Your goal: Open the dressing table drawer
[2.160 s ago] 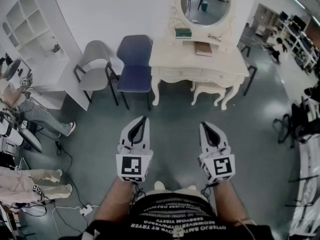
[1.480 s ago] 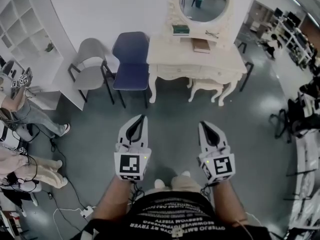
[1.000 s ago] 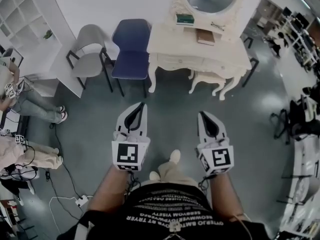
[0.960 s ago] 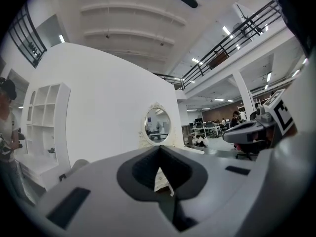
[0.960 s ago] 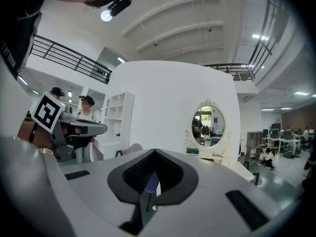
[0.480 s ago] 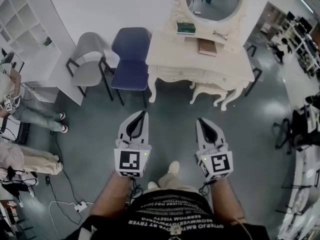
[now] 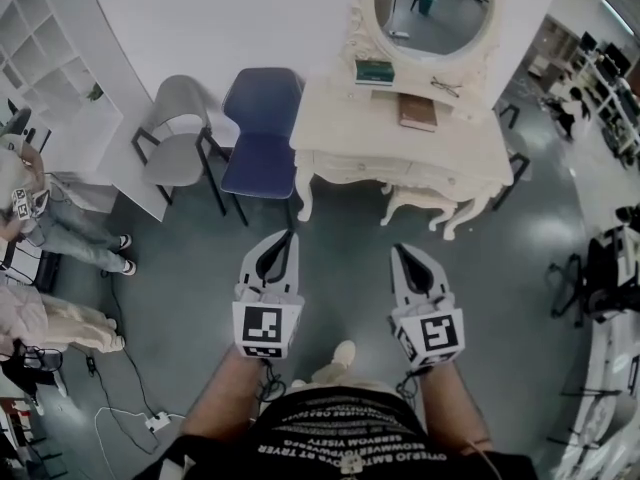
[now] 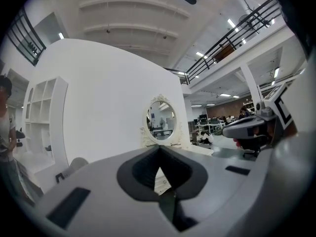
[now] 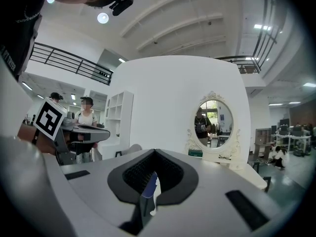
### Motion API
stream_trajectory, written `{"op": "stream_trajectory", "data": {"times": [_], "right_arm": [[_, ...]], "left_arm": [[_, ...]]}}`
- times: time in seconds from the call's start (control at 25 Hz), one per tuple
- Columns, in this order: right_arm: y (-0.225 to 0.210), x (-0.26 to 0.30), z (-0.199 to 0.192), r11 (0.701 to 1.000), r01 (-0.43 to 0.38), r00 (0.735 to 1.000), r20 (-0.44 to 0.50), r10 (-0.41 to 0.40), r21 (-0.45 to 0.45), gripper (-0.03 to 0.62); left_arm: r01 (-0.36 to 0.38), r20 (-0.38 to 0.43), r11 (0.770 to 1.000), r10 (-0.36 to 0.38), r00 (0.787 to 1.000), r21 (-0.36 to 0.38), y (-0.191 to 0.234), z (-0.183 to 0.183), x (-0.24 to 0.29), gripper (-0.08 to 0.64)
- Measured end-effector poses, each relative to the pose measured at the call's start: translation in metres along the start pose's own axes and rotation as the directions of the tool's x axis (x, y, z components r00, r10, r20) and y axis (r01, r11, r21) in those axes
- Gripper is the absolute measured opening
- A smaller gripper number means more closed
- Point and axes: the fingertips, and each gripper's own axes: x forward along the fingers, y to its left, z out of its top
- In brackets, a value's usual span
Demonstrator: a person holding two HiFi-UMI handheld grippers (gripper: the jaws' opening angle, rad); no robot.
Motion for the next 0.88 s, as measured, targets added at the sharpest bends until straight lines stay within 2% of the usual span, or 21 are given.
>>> {"op": "stream_trajectory", "data": {"times": [0.16, 0.52, 0.68, 0.88], "right_arm": [[-0.022, 0.013, 0.008, 1.000, 0.000, 1.000, 0.005, 0.000, 0.004, 0.002], [-0.072, 0.028, 0.010, 0.999, 0.002, 1.000, 0.018, -0.001, -0.054, 0.002], [-0.083, 0.035, 0.012, 0.999, 0.004, 0.999, 0.036, -0.002, -0.047, 0.002], [-0.086, 0.042, 0.014, 0.998, 0.009, 0.998, 0.055, -0.006, -0.055, 0.002]], "left_arm": [[-0.011, 0.011, 1.000, 0.011, 1.000, -0.001, -0.001, 0.011, 0.025, 0.002], [-0.047, 0.059, 0.999, 0.046, 0.997, 0.018, -0.011, 0.034, 0.064, 0.003], [-0.073, 0.077, 0.997, 0.073, 0.994, -0.001, -0.008, 0.041, 0.072, 0.002], [-0.070, 0.068, 0.997, 0.067, 0.995, 0.040, -0.006, 0.038, 0.074, 0.003]]}}
